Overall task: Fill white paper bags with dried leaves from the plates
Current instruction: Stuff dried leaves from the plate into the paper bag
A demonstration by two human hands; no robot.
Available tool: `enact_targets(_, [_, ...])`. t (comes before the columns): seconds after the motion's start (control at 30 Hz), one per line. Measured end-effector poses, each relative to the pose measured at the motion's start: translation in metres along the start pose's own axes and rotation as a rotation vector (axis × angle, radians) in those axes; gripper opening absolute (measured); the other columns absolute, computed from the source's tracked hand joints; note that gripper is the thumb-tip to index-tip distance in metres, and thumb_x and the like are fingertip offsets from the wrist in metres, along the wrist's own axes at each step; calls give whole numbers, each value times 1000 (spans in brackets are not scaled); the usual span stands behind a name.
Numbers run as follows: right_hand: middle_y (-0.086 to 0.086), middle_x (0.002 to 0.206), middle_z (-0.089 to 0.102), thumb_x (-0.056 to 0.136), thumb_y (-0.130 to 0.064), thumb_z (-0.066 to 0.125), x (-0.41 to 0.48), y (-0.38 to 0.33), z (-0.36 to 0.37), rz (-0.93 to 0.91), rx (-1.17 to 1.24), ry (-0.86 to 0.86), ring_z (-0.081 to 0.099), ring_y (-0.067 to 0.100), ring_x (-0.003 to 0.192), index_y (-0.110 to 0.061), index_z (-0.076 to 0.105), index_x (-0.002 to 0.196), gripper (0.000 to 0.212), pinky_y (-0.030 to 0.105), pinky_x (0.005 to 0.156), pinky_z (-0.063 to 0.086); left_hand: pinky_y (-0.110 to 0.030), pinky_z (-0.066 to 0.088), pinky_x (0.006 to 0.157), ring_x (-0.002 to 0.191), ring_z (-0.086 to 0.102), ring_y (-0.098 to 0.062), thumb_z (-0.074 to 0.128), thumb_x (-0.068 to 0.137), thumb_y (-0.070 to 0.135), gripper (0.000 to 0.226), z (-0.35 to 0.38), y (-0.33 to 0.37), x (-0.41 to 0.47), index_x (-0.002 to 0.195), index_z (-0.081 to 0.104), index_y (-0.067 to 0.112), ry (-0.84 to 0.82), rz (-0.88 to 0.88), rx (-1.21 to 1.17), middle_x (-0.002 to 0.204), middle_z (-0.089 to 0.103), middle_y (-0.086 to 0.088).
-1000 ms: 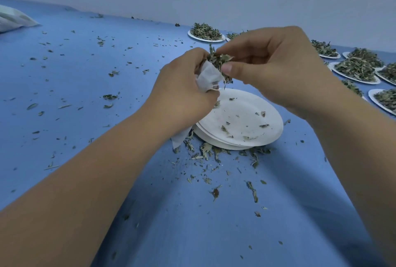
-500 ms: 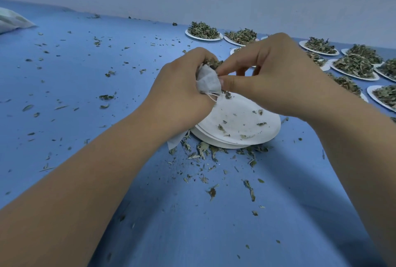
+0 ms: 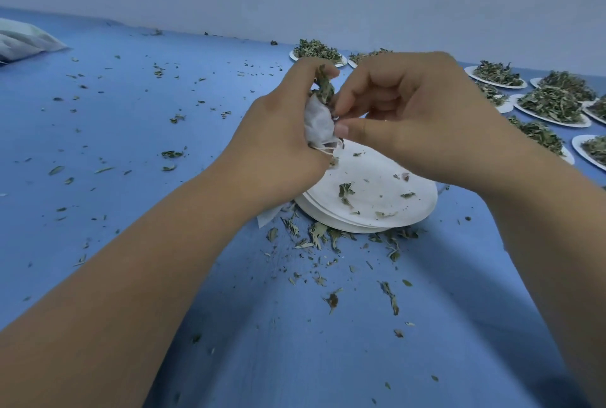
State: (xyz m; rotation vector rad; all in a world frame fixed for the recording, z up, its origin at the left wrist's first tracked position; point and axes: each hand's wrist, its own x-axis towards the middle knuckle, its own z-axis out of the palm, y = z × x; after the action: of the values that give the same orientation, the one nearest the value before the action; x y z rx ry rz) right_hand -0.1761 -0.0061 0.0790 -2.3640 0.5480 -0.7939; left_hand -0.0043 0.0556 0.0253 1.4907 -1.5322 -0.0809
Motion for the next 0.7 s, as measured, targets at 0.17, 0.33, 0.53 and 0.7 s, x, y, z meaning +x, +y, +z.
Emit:
enact_targets(0.17, [-5,79,72,75,-13,86,12,-5,-2,-4,-130,94,73,9,71,-14,65,84,23,24,64,56,-29,41,52,59,48,-13,61,79,5,72,-4,-1,1,135,36,42,-53,57,161,67,51,4])
enact_targets(0.33, [-17,85,69,78,-17,82,14,-3,8,-47,-306,83,60,-10,69,-24,73,92,18,8,65,36,-30,45,56,63,54,-15,62,79,4,71,-4,-2,2,129,33,46,-37,52,124,73,57,-1])
enact_targets(0.53, [-21,75,68,83,-10,80,1,-1,13,-88,-201,158,62,-10,67,-28,73,80,20,6,61,42,-25,44,63,63,48,-8,65,81,10,67,-4,-7,4,135,38,40,2,-15,2,70,48,9])
enact_targets(0.7, [-19,75,70,83,-12,80,-2,-1,12,-109,-235,191,59,-11,66,-27,76,81,15,6,63,39,-7,41,61,67,54,9,64,77,36,52,1,-6,7,126,47,38,-15,-91,-53,73,56,29])
